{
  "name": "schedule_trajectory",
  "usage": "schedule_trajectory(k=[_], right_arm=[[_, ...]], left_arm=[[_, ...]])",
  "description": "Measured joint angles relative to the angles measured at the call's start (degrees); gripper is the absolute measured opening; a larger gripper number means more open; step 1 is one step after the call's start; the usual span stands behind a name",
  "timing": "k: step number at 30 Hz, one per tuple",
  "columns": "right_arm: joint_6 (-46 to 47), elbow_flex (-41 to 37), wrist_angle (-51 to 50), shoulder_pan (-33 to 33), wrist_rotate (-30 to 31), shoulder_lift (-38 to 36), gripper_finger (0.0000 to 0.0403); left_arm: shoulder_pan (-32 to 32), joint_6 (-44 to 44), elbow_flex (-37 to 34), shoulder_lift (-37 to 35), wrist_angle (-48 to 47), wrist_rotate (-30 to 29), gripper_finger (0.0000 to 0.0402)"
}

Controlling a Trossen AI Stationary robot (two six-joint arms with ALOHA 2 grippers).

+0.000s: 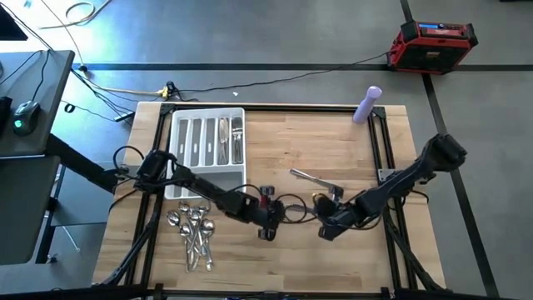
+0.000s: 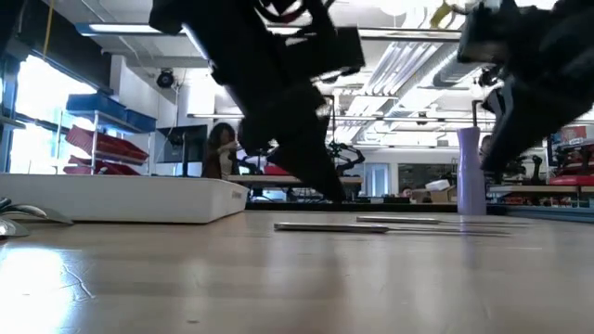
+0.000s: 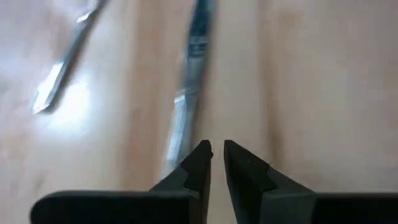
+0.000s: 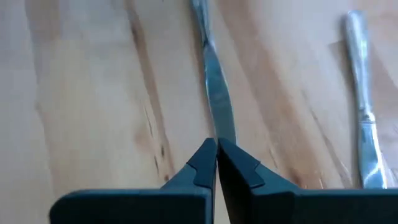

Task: Sort silverware
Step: Put the knife in the silverware tray

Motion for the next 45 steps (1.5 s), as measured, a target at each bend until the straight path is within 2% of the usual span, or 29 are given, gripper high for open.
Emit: schedule_trajectory(k=[5, 14, 17, 21, 27, 31, 37, 45], right_arm=[[2.1, -4.7, 6.2, 0.2, -1.0, -2.0, 0.0000], [3.6, -14.9, 26.2, -0.5, -10.1, -2.0, 0.0001], [7.0, -17.9, 30.3, -1.6, -13.3, -2.0, 0.0014], [11.7, -20.8, 33.8, -2.7, -14.1, -2.0, 0.0066], [16.5, -22.3, 34.5, -3.4, -13.5, -2.1, 0.0172], [17.4, -22.4, 34.5, -3.8, -13.1, -2.2, 0.0221], [16.8, -22.5, 33.2, -5.1, -15.4, -4.5, 0.0229], [18.6, -23.0, 28.9, -5.0, -8.5, -9.1, 0.0200]], left_arm=[[1.4, 0.1, -0.7, 0.3, -1.7, 0.0, 0.0043], [3.5, -1.6, -4.4, 0.6, 0.4, 2.2, 0.0135], [4.5, -2.3, -5.3, 0.4, 0.7, 6.5, 0.0145], [4.8, -4.1, -5.6, 0.3, 0.8, 11.0, 0.0123], [4.2, -4.4, -5.6, 0.5, 1.6, 16.2, 0.0060], [4.2, -4.6, -5.7, 0.6, 3.6, 18.6, 0.0018], [4.1, -4.6, -5.7, 0.6, 2.9, 18.8, 0.0003], [3.6, -3.9, -5.7, 0.6, 1.7, 17.2, 0.0000]])
